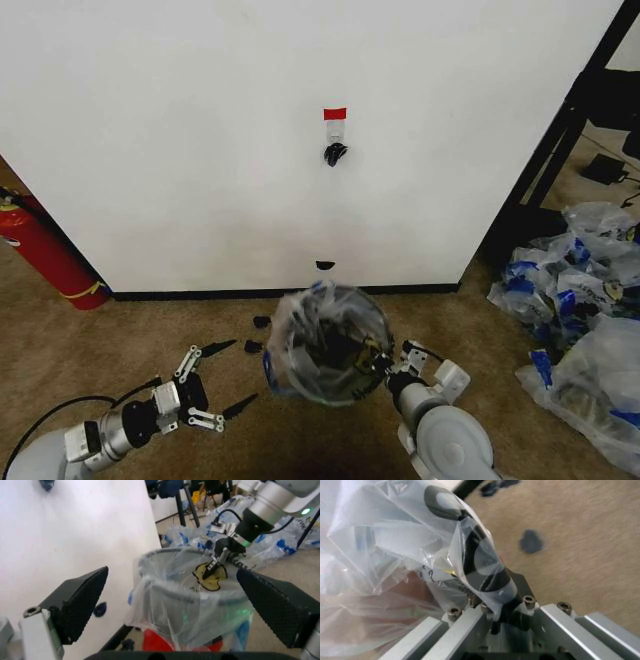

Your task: Pick up the garbage bag from the wall and place it over the trash bin.

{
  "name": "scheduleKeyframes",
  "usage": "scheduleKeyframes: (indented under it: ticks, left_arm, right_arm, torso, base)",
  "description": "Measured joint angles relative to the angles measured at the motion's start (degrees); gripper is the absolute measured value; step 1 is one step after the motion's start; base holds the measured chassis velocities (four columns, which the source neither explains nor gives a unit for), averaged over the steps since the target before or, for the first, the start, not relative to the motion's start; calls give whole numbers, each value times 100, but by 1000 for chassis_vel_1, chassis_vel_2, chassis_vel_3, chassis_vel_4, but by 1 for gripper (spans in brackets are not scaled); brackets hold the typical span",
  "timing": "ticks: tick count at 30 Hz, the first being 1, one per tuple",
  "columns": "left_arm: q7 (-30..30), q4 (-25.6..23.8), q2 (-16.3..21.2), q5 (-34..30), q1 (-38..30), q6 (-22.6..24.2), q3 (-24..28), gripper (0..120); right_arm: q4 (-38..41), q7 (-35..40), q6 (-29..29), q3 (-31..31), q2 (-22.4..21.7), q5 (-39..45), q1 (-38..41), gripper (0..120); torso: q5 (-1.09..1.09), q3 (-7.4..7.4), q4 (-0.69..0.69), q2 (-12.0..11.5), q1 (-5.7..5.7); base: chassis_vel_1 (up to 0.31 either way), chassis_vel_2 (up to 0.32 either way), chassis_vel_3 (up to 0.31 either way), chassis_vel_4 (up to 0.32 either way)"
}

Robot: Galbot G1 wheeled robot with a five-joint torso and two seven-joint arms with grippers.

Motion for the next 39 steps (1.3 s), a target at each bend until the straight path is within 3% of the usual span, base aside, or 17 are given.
scheduleKeyframes:
  ticks: [8,12,18,20,24,26,27,28,31,32,34,35,37,39]
  left_arm:
    - [-78,84,-101,103,-56,-18,119,100]
    - [-116,132,-116,165,-123,-5,165,100]
    - [-153,151,-187,238,-160,16,272,100]
    - [-153,151,-193,240,-159,16,275,100]
    - [-179,91,-215,180,-119,6,208,100]
    - [-508,-73,-271,142,-76,2,128,100]
    - [-1037,-234,-351,140,-33,2,110,100]
    - [-1037,-234,-351,140,-33,2,110,100]
    - [-2502,-579,-566,103,23,43,213,100]
    - [-3118,-747,-691,57,41,140,280,100]
    - [-3725,-1022,-917,33,77,299,353,100]
    - [-3963,-1229,-1087,91,120,395,398,100]
    - [-4042,-1303,-1148,124,139,431,415,100]
    - [-4566,-1804,-1523,293,286,693,509,100]
  right_arm:
    - [-560,251,-468,-86,235,145,397,0]
    - [-652,279,-603,-28,304,339,496,11]
    - [-596,571,-775,17,309,219,502,38]
    - [-563,619,-781,19,293,190,482,40]
    - [249,731,-834,42,14,-224,-34,58]
    - [893,341,-761,75,-133,-740,-454,67]
    - [1273,-155,-551,111,-216,-1231,-733,71]
    - [1273,-155,-551,111,-216,-1231,-733,71]
    - [1603,-1312,66,194,-290,-2314,-1113,83]
    - [1595,-1854,487,252,-288,-2868,-1212,88]
    - [1372,-2678,1223,469,-246,-3808,-1347,94]
    - [1165,-3217,1631,699,-199,-4408,-1476,98]
    - [1086,-3403,1775,793,-177,-4608,-1532,98]
    - [652,-4527,2561,1554,-7,-5686,-1931,100]
  torso:
    - [-1,0,-1,0,0]
    - [-1,0,1,0,0]
    - [-1,0,0,0,0]
    - [-1,0,0,0,0]
    - [0,0,0,0,0]
    - [-1,-1,-1,0,0]
    - [-1,-1,-2,0,0]
    - [-1,-1,-2,0,0]
    - [-2,-1,-2,1,0]
    - [0,-1,-1,0,0]
    - [0,-1,1,0,0]
    - [1,-1,2,0,0]
    - [1,-1,2,0,0]
    - [2,0,0,0,0]
  base:
    - [0,0,0,0]
    - [0,0,0,0]
    - [0,0,0,0]
    - [0,0,0,0]
    - [0,0,0,0]
    - [0,0,0,0]
    - [0,0,0,0]
    - [0,0,0,0]
    - [0,0,0,0]
    - [0,0,0,0]
    - [0,0,0,0]
    - [0,0,0,0]
    - [0,0,0,0]
    - [0,0,0,0]
